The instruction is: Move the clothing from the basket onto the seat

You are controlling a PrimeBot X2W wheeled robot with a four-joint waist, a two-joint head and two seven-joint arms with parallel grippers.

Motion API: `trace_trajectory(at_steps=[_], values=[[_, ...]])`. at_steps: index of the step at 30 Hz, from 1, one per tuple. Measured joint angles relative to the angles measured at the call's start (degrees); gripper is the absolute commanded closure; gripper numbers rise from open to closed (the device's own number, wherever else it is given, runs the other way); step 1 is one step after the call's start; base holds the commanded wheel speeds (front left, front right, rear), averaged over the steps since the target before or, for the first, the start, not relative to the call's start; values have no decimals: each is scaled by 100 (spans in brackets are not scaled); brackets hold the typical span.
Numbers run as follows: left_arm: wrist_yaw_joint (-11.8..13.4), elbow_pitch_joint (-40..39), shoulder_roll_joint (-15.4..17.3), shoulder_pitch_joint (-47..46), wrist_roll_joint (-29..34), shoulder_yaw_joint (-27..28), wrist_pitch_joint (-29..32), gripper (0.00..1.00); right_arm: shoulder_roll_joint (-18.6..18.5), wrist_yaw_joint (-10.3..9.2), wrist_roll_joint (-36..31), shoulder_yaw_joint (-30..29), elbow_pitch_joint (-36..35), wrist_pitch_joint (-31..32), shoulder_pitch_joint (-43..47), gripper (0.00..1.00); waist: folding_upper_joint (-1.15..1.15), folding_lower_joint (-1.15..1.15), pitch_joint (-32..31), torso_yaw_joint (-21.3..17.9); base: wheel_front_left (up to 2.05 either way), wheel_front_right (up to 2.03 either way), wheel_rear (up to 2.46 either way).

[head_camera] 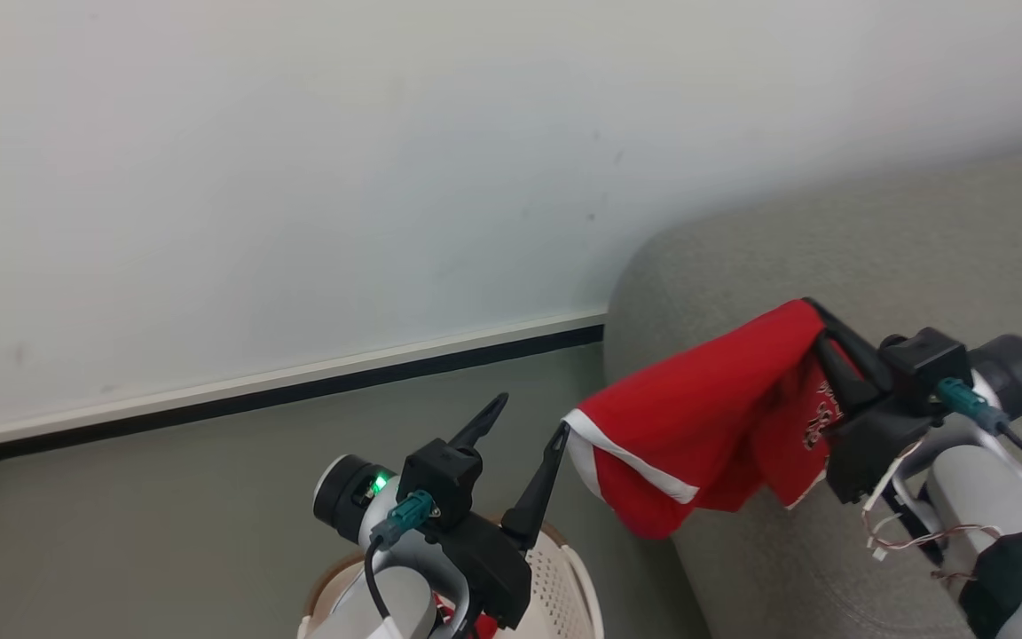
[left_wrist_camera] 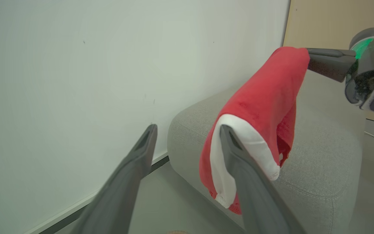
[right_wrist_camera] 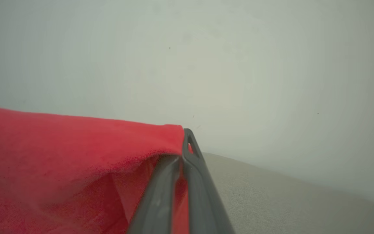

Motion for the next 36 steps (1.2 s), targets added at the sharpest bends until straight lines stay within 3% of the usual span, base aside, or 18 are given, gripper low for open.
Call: trace_trajectory(at_steps=[19, 29, 36], values=[[4, 18, -45, 270, -5, -109, 0, 0, -758, -52, -30, -390, -854, -1, 49, 100, -1, 0, 226, -1198, 0, 0, 0], [20, -149, -45, 211, 66, -220, 0, 0, -947, -65, 120, -673, -1184, 62, 71, 100, 0, 0, 769, -1250, 0, 0, 0], [66, -365, -36, -86, 153, -190, 0, 0, -979, -65, 302, -913, -1134, 282, -889, 100, 0, 1, 1274, -1085, 0, 0, 0]])
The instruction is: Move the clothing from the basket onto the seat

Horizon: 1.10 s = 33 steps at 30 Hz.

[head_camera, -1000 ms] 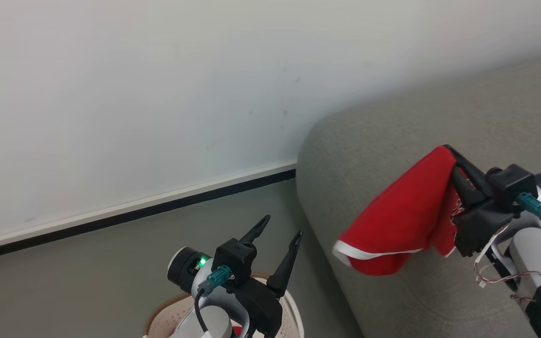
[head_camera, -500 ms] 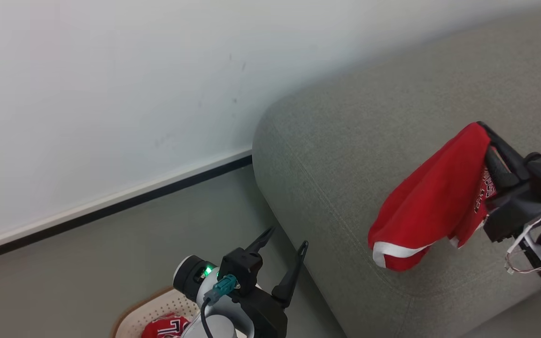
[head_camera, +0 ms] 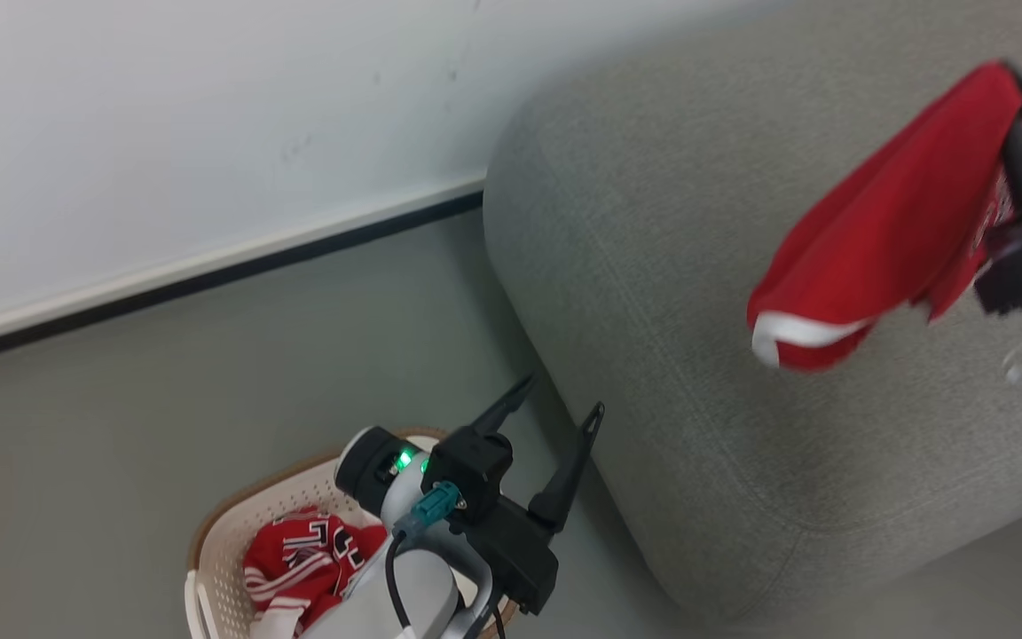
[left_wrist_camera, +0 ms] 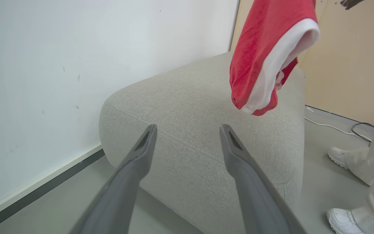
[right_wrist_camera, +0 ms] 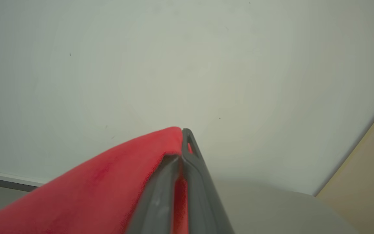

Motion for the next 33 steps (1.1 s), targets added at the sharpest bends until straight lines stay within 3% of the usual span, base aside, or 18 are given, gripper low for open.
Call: trace_trajectory(at_steps=[15, 23, 33], values=[[26, -739, 208, -785, 439, -41, 68, 0, -530, 7, 96, -516, 855, 430, -2331, 100, 0, 1, 1177, 627, 0, 0, 0], [45, -1067, 336, -1109, 686, -82, 214, 0, -637, -71, 12, -564, 1249, 525, -2788, 100, 1, 1, 1779, 893, 0, 0, 0], [92, -1372, 632, -1499, 975, -54, 412, 0, -576, -345, 80, -765, 1890, 410, -2846, 100, 1, 1, 2762, 1011, 0, 0, 0]])
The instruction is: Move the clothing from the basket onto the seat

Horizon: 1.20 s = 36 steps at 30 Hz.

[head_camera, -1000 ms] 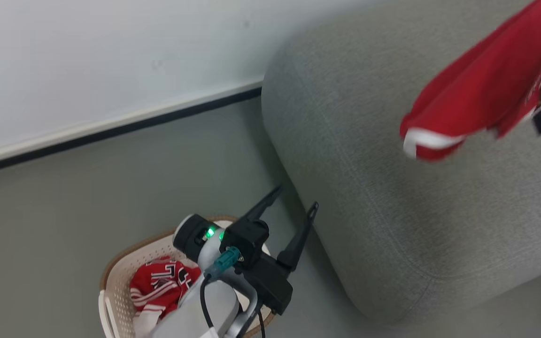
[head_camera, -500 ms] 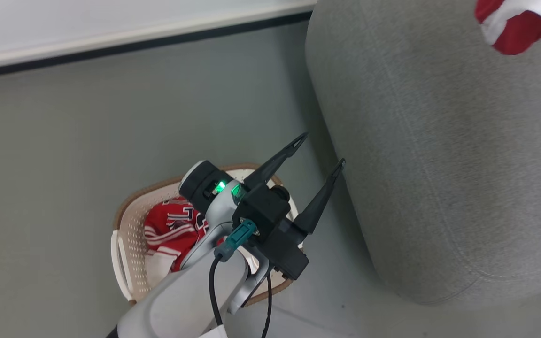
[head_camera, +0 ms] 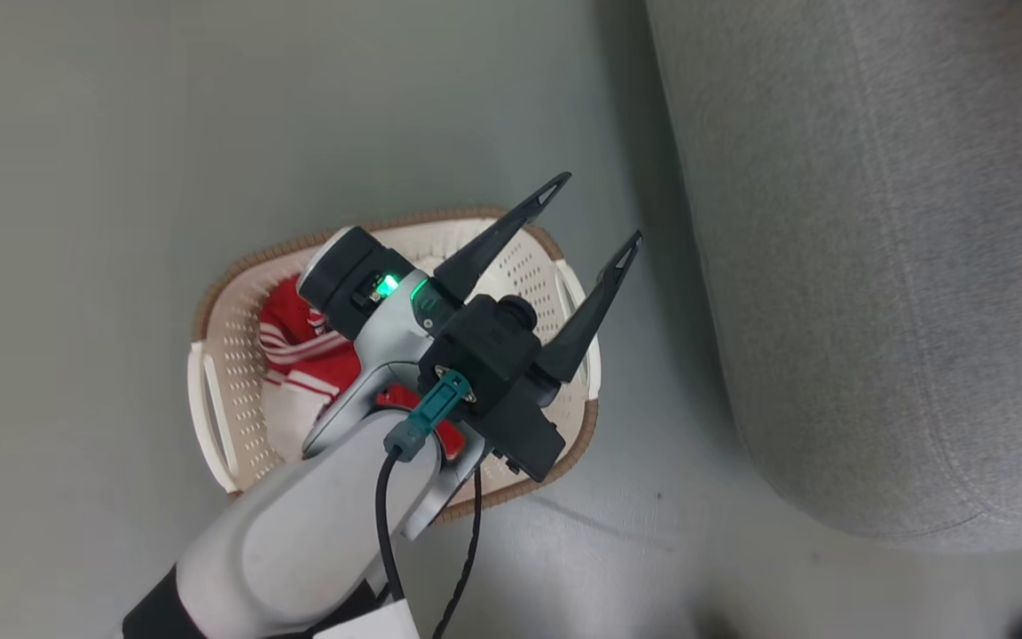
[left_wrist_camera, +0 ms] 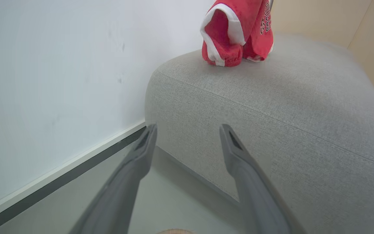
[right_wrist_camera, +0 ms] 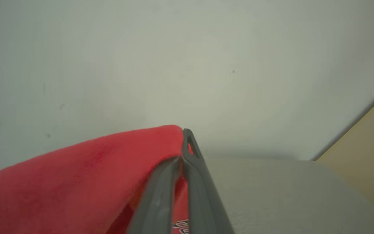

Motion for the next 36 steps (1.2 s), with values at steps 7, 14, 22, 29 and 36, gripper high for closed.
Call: trace_trajectory(at_steps=[7, 14, 22, 29, 36], values=[[0, 15, 71, -72, 59, -10, 53, 0, 350, -9, 114, 1, 669, -182, 316, 100, 0, 0, 430, -80, 0, 0, 0], [1, 165, 123, -73, 71, 15, 43, 0, 676, -1, 263, 25, 1028, -427, 521, 85, -1, -1, 500, -162, 0, 0, 0], [1, 559, 69, -41, -38, 115, -124, 0, 692, 103, 278, 37, 1239, -603, 831, 0, -1, -2, 189, -148, 0, 0, 0], [9, 864, -18, 266, -320, 300, -261, 0, 838, 186, 282, 105, 1255, -649, 1322, 0, -2, -2, -278, -115, 0, 0, 0], [62, 1094, -53, 526, -595, 642, -364, 0, 1038, 250, 287, 186, 1068, -650, 1807, 0, -2, -3, -826, -29, 0, 0, 0]])
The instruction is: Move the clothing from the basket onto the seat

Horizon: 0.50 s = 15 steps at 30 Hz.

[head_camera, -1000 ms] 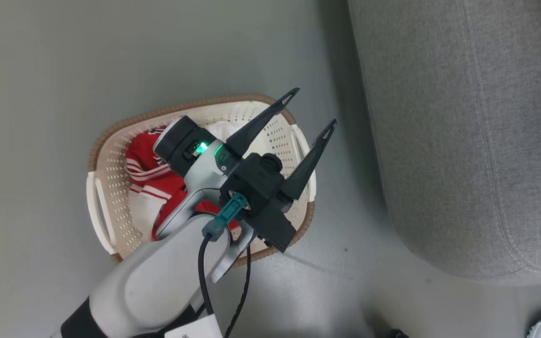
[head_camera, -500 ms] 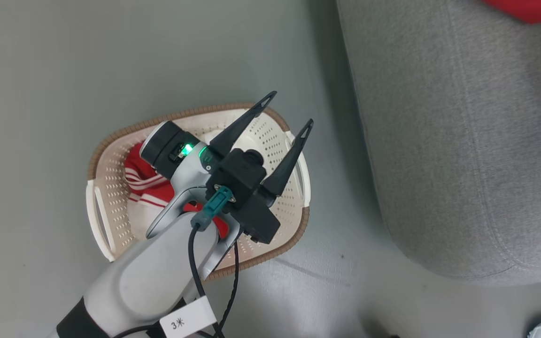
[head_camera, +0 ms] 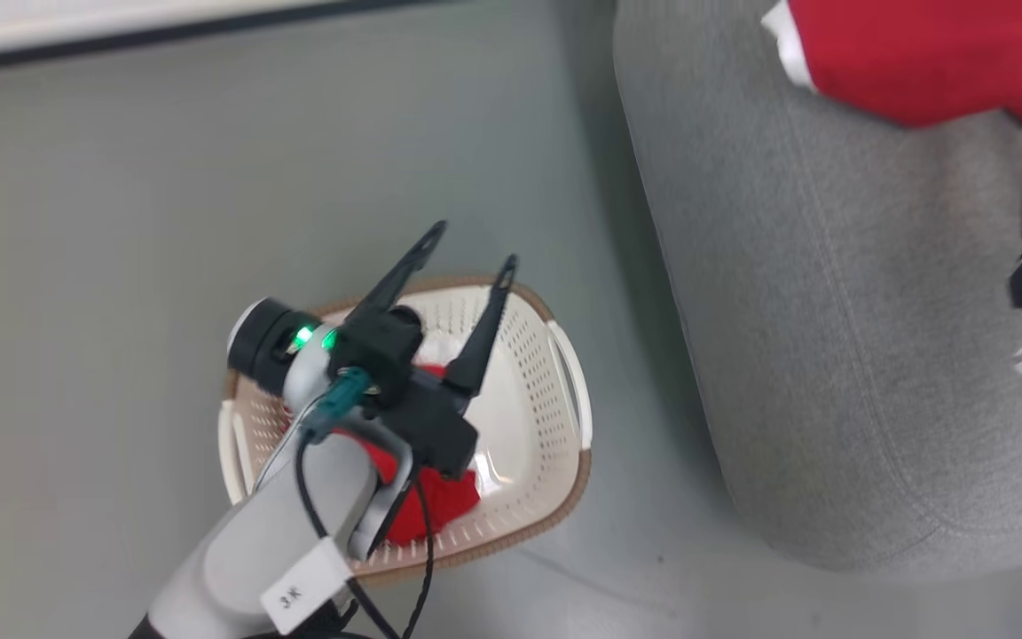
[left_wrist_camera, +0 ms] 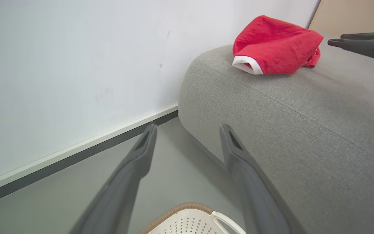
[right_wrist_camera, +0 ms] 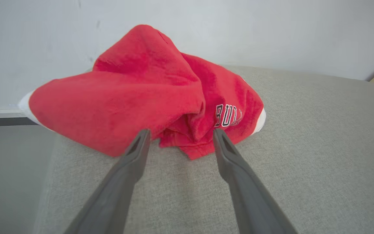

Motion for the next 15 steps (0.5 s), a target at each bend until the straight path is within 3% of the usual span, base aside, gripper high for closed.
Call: trace_trajectory(at_steps=[7, 15], values=[[48, 207, 59, 371, -212, 374, -44, 0, 363, 0, 64, -63, -424, -1, 411, 0, 0, 0, -564, 165, 0, 0, 0], [148, 357, 243, 1117, -533, 944, -47, 0, 1032, -75, 203, -98, -757, -1, 1126, 0, 0, -1, -1223, 410, 0, 0, 0]])
